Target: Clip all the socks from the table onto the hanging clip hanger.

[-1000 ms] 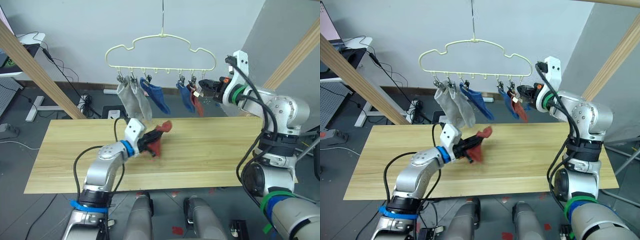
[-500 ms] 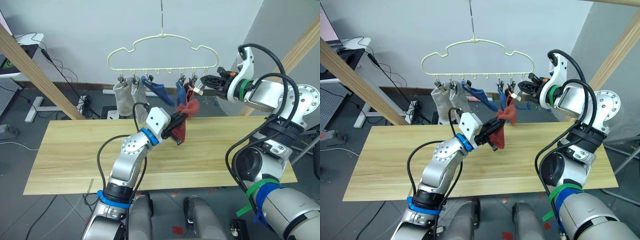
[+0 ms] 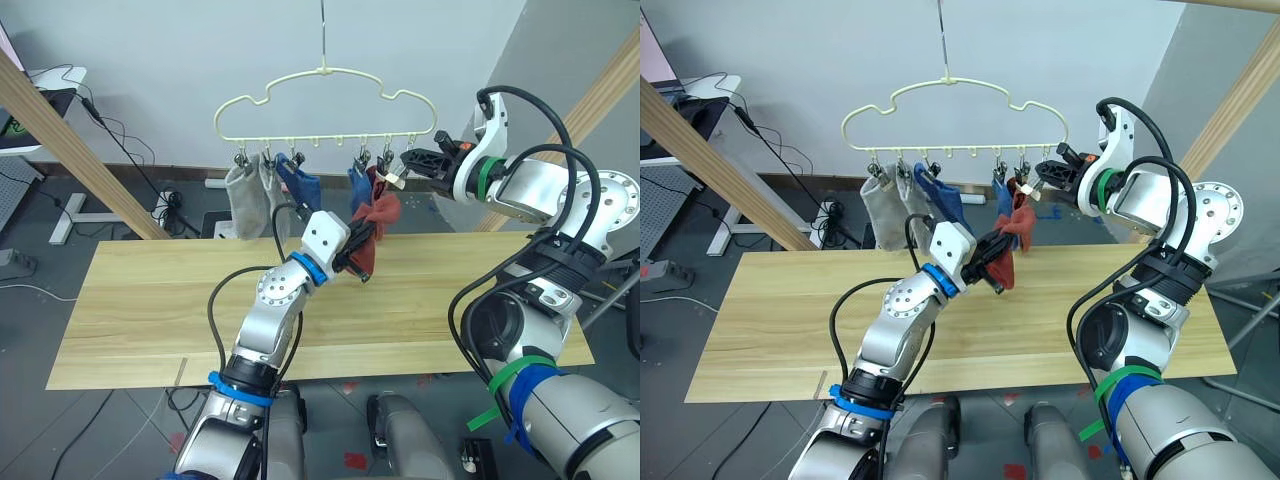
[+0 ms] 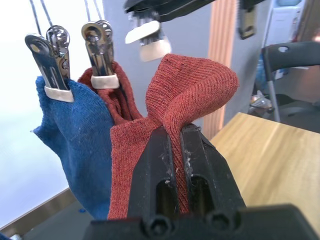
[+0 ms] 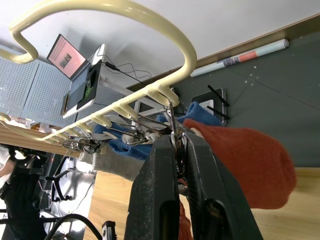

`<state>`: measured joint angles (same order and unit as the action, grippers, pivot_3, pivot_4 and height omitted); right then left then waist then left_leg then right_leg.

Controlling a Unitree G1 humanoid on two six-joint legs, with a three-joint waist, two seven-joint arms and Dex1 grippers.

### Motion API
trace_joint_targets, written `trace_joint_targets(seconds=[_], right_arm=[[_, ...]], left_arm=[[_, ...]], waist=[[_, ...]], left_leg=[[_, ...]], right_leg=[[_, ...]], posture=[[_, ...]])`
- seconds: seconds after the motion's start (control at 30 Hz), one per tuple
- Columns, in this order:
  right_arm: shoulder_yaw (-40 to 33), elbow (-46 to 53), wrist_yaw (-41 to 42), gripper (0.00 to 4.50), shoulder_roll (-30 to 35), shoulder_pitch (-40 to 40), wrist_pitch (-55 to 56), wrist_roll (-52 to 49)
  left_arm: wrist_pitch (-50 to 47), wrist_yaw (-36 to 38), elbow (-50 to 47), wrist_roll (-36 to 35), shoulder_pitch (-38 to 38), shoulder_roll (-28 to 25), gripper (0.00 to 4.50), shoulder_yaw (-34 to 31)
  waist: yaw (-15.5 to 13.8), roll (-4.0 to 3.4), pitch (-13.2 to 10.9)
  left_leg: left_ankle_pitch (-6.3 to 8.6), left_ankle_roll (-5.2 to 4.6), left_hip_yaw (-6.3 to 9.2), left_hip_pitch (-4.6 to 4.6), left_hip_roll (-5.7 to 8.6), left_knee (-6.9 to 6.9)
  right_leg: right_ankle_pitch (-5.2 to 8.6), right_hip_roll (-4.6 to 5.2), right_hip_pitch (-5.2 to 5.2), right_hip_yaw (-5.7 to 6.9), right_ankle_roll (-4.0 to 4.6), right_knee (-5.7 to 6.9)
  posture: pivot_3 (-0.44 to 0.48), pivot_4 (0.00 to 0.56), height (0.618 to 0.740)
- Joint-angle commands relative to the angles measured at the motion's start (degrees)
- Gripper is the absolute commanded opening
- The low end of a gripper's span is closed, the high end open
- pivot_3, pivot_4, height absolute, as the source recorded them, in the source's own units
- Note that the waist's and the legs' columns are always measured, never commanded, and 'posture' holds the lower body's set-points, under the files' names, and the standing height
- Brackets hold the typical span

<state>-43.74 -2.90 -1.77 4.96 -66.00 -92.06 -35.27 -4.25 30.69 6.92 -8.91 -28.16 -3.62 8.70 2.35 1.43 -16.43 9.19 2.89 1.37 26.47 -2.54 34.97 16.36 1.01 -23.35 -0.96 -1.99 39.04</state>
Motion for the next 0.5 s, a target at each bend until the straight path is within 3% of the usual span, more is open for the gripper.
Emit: trace_joint_targets(seconds=[0.03,0.5], right_arm=[[-0.8,0.5,-1.4,0.00,0.7,-0.3,-0.4,-1.7],[-0.7,0.5,-4.0,0.00,0.7,0.4,-0.4,-4.8]], left_arm=[[2.4,-0.6,1.1,0.0,-2.1,1.1,0.01,-0.1],[5.3,-1.3,7.1,-0.8,-7.4,3.3,0.01,-1.6]], waist=[[0.0,0.00,0.0],[0.1,0.00,0.0]], left_leg=[[0.00,0.00,0.00,0.00,0.00,0.00],[0.00,0.00,0.00,0.06,0.00,-0.02]], right_leg=[[0.00,0.00,0.00,0.00,0.00,0.00],[0.00,-0.01,-0.05,0.01,0.00,-0.02]], posture=[[-0.122,0.300,0.740],[-0.126,0.299,0.740]])
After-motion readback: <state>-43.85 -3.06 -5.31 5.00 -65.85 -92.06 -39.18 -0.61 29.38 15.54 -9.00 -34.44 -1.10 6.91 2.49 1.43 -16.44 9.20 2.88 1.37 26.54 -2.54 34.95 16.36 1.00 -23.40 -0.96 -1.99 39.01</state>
